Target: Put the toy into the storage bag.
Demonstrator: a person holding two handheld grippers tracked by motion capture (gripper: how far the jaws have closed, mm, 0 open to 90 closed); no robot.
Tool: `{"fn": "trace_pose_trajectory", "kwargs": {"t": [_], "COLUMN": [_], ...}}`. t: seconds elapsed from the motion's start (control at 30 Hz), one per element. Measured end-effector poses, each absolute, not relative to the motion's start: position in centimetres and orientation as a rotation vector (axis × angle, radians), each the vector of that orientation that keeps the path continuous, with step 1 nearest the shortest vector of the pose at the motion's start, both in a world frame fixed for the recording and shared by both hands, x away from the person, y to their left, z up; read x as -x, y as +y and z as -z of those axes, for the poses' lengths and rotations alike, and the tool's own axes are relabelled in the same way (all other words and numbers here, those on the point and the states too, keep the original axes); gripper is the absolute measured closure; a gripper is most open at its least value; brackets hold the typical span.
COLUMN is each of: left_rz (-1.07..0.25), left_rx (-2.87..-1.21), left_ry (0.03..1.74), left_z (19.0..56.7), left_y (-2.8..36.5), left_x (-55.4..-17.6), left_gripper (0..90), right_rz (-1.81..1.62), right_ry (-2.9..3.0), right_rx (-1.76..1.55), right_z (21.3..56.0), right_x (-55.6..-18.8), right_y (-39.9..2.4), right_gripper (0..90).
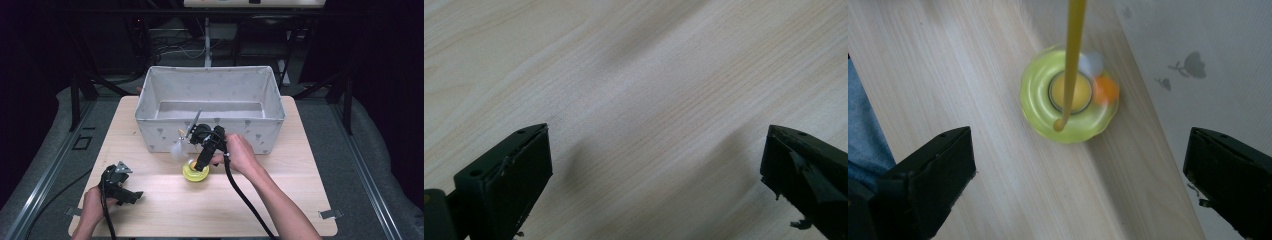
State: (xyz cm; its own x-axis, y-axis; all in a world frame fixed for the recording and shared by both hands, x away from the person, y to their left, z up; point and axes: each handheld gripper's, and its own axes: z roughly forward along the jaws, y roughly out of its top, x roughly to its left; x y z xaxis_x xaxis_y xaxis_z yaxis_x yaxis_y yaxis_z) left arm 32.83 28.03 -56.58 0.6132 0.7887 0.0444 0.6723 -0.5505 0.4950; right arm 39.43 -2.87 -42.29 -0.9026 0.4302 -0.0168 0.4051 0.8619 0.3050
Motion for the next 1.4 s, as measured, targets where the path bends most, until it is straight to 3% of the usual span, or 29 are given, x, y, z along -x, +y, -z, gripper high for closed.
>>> {"fn": "trace_pose_trajectory", "kwargs": {"t": [0.17, 0.2, 0.23, 0.3, 0.47, 1.07, 1.4], "left_rz": [-0.368, -0.368, -0.368, -0.364, -0.353, -0.348, -0.351], "left_rx": [-2.409, -2.41, -2.41, -2.412, -2.422, -2.428, -2.427], "left_ry": [1.159, 1.159, 1.159, 1.161, 1.159, 1.155, 1.152], "left_z": [56.6, 56.6, 56.6, 56.6, 56.7, 56.7, 56.7], "left_y": [28.0, 28.0, 28.0, 28.0, 28.0, 27.9, 28.0], "left_x": [-32.8, -32.8, -32.8, -32.8, -32.9, -32.9, -32.8], "left_gripper": [0.3, 0.3, 0.3, 0.3, 0.4, 0.5, 0.6], "right_rz": [-0.453, -0.468, -0.465, -0.456, -0.419, -0.358, -0.392], "right_ry": [2.95, 2.95, 2.959, 2.956, 2.974, 2.984, 2.986], "right_rx": [-0.653, -0.658, -0.648, -0.649, -0.614, -0.567, -0.578], "right_z": [42.0, 41.7, 41.5, 41.0, 40.2, 39.2, 38.7], "right_x": [-39.7, -39.9, -40.0, -40.0, -40.2, -40.4, -40.1], "right_y": [-2.0, -1.7, -1.6, -1.4, -0.9, -0.1, -0.3], "right_gripper": [0.0, 15.4, 19.7, 39.2, 54.9, 87.3, 87.9]}}
